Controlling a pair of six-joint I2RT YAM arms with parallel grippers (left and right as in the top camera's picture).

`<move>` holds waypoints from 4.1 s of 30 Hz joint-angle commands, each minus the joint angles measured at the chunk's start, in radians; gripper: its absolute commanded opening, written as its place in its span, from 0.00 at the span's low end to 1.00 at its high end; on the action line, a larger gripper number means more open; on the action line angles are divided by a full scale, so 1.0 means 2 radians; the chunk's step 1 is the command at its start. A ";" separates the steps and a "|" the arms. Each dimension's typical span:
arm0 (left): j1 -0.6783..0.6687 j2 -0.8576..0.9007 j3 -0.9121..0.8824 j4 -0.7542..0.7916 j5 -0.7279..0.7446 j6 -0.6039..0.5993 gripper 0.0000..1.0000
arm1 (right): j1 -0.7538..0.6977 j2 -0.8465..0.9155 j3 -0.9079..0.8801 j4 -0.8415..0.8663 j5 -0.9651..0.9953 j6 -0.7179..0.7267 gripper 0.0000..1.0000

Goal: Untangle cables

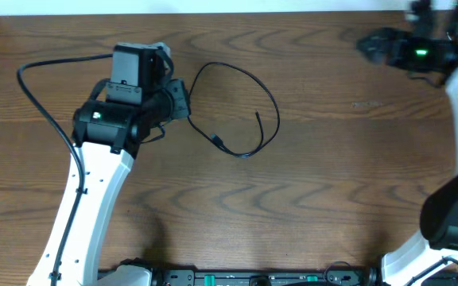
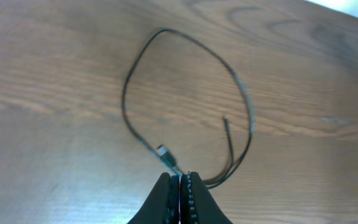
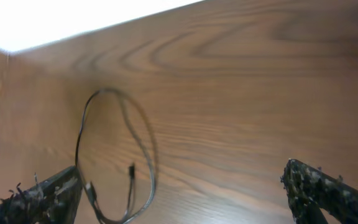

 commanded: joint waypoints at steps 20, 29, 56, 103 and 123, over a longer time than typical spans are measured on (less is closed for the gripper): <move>0.034 -0.003 0.002 -0.023 -0.003 0.006 0.08 | 0.258 0.181 0.007 0.052 0.188 -0.021 0.97; 0.034 -0.003 0.002 -0.028 -0.003 0.006 0.09 | 0.297 0.204 0.006 0.028 0.256 0.039 0.78; 0.034 -0.003 0.002 -0.045 -0.007 0.006 0.11 | 0.346 0.209 -0.055 -0.069 0.287 0.204 0.28; 0.034 -0.003 0.002 -0.045 -0.006 0.006 0.21 | -0.215 -0.147 0.022 0.093 0.083 0.163 0.01; 0.034 0.003 0.002 -0.034 -0.006 0.003 0.25 | -0.285 -0.143 0.115 0.056 0.421 0.093 0.01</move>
